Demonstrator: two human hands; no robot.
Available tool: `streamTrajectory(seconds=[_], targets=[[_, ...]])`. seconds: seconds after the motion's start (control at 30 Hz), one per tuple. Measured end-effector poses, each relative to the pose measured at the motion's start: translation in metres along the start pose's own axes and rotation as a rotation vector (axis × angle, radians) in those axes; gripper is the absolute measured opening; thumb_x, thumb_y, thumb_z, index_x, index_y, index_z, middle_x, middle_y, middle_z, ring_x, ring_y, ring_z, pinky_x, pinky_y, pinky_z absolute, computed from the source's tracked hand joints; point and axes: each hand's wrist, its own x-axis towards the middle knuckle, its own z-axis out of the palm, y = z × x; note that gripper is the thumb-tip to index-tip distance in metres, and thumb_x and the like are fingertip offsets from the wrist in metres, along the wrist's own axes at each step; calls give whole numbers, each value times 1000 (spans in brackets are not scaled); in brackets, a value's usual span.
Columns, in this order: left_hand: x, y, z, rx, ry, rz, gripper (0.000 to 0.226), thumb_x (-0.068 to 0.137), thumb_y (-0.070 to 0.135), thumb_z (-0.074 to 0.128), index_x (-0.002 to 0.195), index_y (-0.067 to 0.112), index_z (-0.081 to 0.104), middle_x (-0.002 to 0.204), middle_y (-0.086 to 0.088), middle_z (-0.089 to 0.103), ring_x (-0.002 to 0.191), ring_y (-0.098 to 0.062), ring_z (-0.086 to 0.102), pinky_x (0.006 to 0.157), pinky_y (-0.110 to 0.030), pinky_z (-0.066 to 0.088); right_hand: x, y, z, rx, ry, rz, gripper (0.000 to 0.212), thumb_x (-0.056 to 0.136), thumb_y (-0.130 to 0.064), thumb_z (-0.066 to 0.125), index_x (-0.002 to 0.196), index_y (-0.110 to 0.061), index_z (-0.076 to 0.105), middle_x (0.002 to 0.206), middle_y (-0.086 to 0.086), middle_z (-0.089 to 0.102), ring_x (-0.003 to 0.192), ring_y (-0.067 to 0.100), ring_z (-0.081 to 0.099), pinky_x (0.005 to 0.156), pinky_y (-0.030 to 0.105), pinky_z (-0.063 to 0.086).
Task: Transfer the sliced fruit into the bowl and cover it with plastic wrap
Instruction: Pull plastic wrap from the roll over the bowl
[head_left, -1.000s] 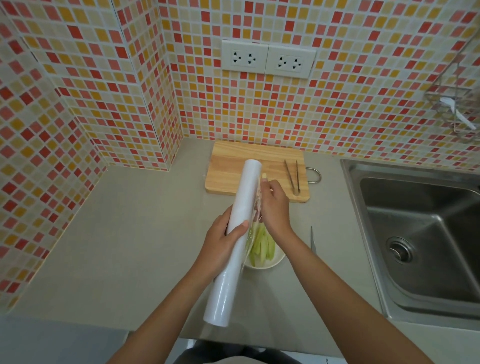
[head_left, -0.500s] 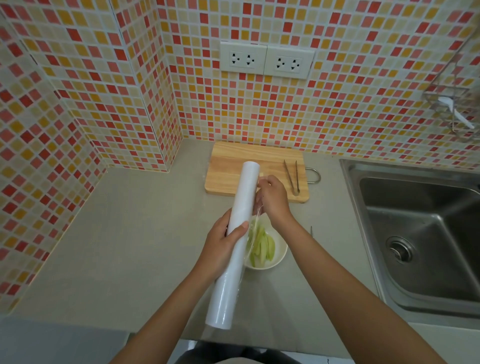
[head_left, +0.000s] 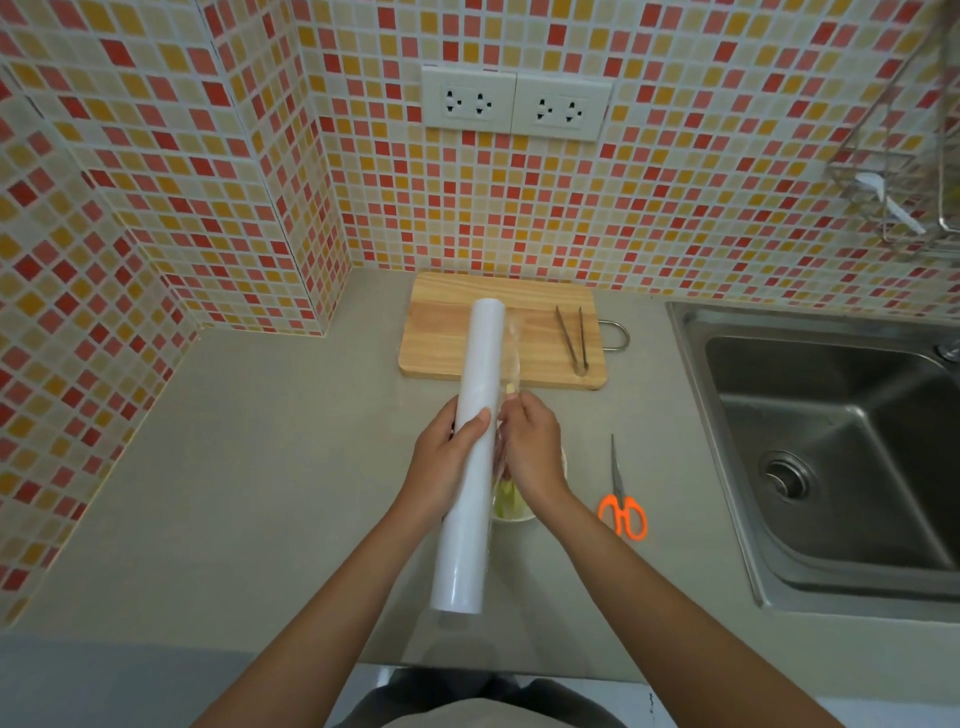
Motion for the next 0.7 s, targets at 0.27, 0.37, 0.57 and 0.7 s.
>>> streamTrajectory(seconds=[0.27,0.37,0.57,0.7], targets=[[4,-9,12,-64,-32,-39,31,99,25,47,128,16,55,108,-6,65,94,-19,63,83,-33,51,7,11,-19,-129,107,-46,36,101,-19,35,66,-14,42,51,8,41,44,24,42,48,30,37],[8,-12,17,-7,-8,-85,30,99,29,42,125,18,53,106,-7,64,89,-19,63,82,-36,50,6,13,-19,-104,107,13,36,102,-22,32,69,-10,41,49,13,42,31,22,41,36,26,35],[14,-15,26,69,46,-69,43,89,48,60,118,16,56,103,-5,67,89,-19,67,77,-35,55,10,8,-15,-238,179,-47,38,101,-18,33,64,-13,38,60,-1,41,55,13,37,56,32,30],[16,-15,19,18,39,-131,26,93,38,56,101,13,58,84,-5,64,71,-18,63,62,-29,52,12,14,-24,-335,141,-79,33,101,-19,35,71,-8,44,60,1,44,55,16,37,55,32,29]])
